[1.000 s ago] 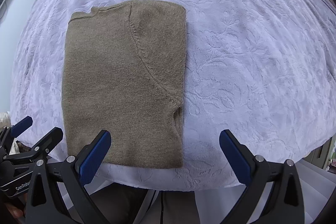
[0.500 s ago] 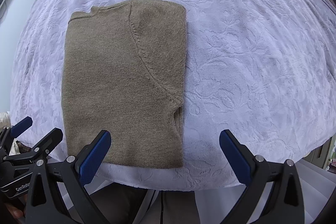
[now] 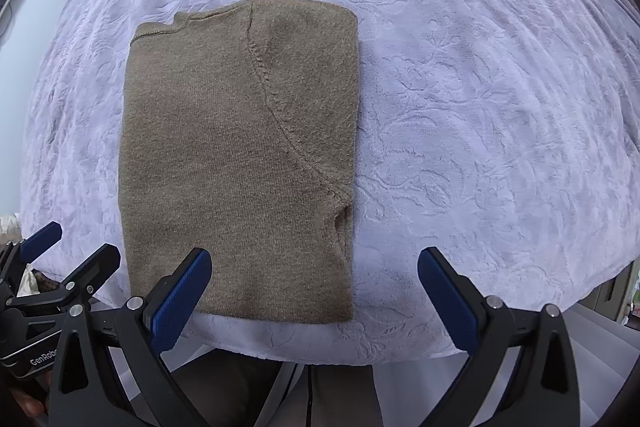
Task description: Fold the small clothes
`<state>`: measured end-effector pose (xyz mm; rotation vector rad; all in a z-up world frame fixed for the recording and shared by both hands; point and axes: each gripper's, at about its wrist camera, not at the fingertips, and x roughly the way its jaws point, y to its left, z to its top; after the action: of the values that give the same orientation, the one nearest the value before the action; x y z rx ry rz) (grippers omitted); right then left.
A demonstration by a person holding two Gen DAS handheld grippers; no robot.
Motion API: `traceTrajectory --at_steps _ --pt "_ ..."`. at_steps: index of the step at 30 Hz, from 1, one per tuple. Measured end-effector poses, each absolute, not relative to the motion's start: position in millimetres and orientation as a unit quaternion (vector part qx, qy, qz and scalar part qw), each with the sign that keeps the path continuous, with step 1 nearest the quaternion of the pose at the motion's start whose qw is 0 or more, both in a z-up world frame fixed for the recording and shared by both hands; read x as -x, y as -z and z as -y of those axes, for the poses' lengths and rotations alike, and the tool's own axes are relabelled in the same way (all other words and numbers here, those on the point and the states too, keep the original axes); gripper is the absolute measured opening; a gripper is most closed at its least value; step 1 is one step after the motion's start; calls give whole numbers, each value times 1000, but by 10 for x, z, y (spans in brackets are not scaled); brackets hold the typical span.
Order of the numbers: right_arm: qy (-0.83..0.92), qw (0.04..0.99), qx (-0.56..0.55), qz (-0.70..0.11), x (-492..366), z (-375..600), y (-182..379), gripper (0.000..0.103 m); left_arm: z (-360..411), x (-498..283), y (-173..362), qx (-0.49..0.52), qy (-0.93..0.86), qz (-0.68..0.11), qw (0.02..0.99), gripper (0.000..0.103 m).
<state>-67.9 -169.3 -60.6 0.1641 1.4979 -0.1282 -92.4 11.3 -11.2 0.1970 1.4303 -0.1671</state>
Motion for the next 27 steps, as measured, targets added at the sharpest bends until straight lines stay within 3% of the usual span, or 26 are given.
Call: traceTrajectory --at_steps 27 --pt "59 725 -71 -683 636 1687 617 103 -150 888 134 -90 67 -654 748 103"
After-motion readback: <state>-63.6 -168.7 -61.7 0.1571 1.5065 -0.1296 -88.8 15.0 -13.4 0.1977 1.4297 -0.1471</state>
